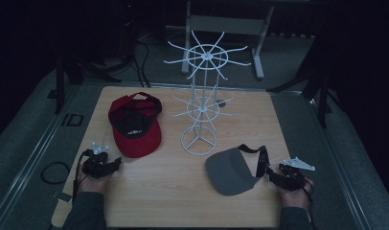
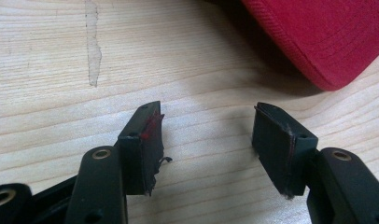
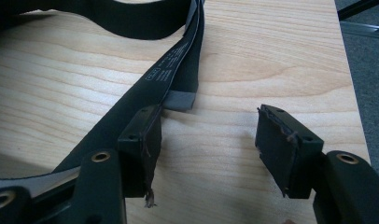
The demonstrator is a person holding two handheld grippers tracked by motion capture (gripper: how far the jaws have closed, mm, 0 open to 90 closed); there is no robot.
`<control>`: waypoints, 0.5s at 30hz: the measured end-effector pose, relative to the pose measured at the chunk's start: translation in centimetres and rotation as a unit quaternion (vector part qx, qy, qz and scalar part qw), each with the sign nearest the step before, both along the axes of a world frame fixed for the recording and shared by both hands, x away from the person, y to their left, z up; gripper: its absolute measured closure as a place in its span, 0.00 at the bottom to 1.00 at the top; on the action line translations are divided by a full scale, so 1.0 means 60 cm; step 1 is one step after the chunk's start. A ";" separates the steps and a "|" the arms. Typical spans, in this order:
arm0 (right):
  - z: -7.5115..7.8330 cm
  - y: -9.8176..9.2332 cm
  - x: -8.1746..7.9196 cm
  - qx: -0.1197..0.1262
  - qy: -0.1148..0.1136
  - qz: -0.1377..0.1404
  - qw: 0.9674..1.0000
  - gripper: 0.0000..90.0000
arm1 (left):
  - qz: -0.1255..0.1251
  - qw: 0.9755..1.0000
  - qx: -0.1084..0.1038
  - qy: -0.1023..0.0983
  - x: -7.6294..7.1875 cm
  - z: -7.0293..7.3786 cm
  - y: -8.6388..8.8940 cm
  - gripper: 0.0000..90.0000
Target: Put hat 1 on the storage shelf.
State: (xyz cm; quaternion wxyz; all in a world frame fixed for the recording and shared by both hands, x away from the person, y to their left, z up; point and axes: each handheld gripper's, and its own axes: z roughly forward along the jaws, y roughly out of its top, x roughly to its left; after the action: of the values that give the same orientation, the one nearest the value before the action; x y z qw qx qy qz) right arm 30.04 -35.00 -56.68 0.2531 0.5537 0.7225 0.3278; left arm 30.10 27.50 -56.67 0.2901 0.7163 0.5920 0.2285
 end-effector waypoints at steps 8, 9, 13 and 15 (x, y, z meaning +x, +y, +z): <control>0.000 0.001 0.000 -0.001 0.000 0.002 1.000 0.43 | -0.002 1.000 0.002 -0.001 -0.001 -0.001 -0.001 0.46; 0.000 0.001 0.000 -0.001 0.000 0.003 1.000 0.43 | -0.002 1.000 0.002 -0.001 -0.001 -0.001 -0.001 0.45; 0.000 0.001 0.000 -0.001 0.001 0.004 1.000 0.42 | -0.005 1.000 0.000 -0.002 -0.001 -0.001 0.000 0.46; 0.000 0.001 0.000 -0.001 0.001 0.004 1.000 0.42 | -0.005 1.000 0.000 0.003 -0.001 0.001 0.002 0.47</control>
State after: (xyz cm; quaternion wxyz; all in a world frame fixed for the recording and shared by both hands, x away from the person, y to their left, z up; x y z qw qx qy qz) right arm 30.06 -34.92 -56.69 0.2514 0.5509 0.7253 0.3275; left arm 30.07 27.61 -56.61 0.2898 0.7201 0.5890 0.2251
